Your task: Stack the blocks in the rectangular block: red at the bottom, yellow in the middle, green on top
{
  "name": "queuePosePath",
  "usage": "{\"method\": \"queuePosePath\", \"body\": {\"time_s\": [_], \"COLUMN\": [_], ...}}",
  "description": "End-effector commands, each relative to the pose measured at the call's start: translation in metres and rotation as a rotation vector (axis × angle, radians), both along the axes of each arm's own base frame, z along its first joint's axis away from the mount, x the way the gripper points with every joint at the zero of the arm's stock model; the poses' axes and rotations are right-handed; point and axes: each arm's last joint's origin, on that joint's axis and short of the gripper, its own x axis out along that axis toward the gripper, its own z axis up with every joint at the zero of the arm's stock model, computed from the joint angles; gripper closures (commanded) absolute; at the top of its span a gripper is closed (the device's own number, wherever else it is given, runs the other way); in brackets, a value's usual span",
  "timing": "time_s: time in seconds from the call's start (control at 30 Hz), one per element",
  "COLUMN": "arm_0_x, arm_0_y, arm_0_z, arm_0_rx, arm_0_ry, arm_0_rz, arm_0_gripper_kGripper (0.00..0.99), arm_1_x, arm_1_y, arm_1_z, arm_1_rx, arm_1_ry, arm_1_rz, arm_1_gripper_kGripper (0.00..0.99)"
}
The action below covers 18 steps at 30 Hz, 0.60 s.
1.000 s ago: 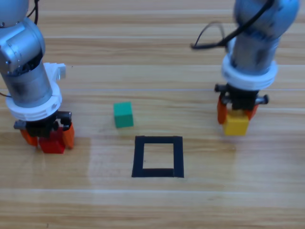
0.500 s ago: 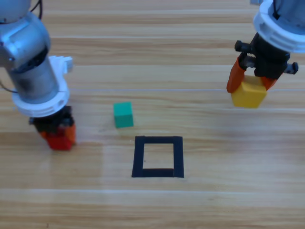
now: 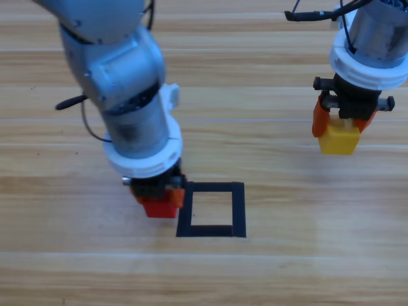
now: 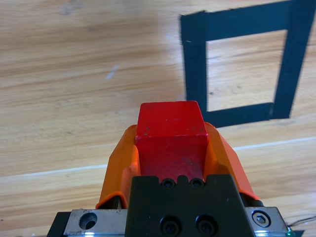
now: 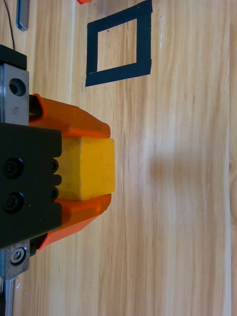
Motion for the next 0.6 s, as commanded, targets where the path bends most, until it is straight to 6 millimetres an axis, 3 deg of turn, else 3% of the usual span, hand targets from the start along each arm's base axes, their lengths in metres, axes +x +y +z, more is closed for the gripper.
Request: {"method": "queuePosePath", "body": {"time_s": [0.03, 0.27, 0.6], "arm_0_x": [-0.003, 0.009, 0.017], "arm_0_y": [-0.034, -0.060, -0.072], "arm_0_z": [-0.019, -0.027, -0.021], "arm_0_rx": [0.032, 0.055, 0.052], "arm_0_ry": [0.045, 0.072, 0.075], "arm_0_rz": [-0.030, -0.026, -0.014], "arm_0_gripper_kGripper": [0.984, 0.982, 0.978], "arm_1_x": [0.007, 0.006, 0.004], "arm_1_y": [-0.002, -0.003, -0.005], "arm_1_z": [-0.021, -0.018, -0.013], "arm_1_rx": [-0.055, -0.057, -0.051], "arm_1_ry": [0.041, 0.033, 0.023], "arm_1_rz": [-0.018, -0.015, -0.011], "arm_1_gripper_kGripper": [0.990, 0.990, 0.990]}}
